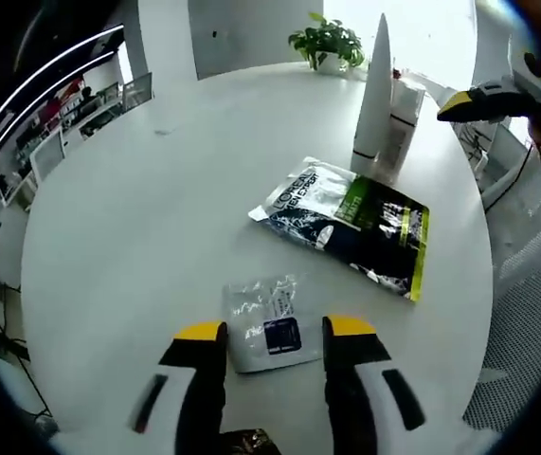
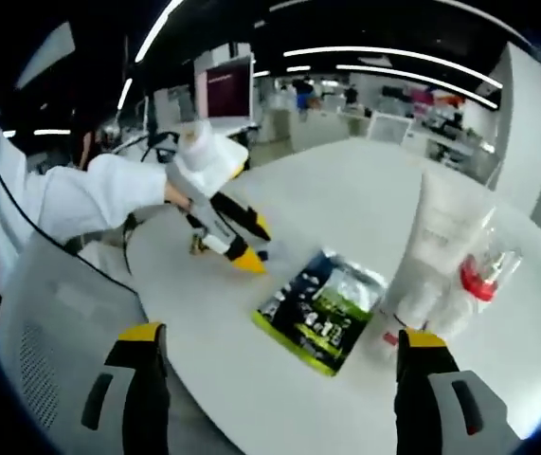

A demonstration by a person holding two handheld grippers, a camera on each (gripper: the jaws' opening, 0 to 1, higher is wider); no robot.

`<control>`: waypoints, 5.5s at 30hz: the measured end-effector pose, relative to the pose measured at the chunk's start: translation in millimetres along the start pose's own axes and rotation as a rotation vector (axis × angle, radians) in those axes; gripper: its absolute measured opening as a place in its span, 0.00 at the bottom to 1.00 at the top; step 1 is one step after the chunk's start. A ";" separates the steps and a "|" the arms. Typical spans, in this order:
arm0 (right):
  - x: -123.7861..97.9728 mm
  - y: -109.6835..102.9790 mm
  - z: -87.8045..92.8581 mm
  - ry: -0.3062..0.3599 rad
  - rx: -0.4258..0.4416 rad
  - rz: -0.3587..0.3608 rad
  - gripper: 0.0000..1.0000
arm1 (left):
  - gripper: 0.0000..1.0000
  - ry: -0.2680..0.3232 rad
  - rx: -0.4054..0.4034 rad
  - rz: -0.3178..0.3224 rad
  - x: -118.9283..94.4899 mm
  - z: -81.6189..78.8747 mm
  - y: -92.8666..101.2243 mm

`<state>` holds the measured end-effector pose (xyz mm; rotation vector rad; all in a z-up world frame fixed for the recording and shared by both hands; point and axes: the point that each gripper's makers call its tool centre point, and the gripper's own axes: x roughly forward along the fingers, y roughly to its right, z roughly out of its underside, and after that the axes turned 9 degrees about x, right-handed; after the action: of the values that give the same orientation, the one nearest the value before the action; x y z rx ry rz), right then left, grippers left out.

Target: Arrange the skincare products in the storage area until every visible bottle or jar stands upright without overlapping.

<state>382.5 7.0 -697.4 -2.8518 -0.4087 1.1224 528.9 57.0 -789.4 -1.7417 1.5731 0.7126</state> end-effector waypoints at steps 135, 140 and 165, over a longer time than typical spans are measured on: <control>140.5 -35.3 -4.4 -0.098 0.626 -0.270 0.00 | 0.37 0.286 -0.276 0.044 -45.6 26.5 51.2; 134.4 -37.9 -9.7 -0.077 0.626 -0.283 0.00 | 0.38 0.296 -0.278 0.042 -44.6 23.2 48.9; 53.7 -26.4 -96.8 0.251 0.644 -0.327 0.00 | 0.31 0.837 -1.035 0.232 -102.5 -48.1 4.1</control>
<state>479.6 51.3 -658.1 -2.2171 -0.3886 0.6649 510.3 83.0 -680.7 -2.9001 2.1717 1.1206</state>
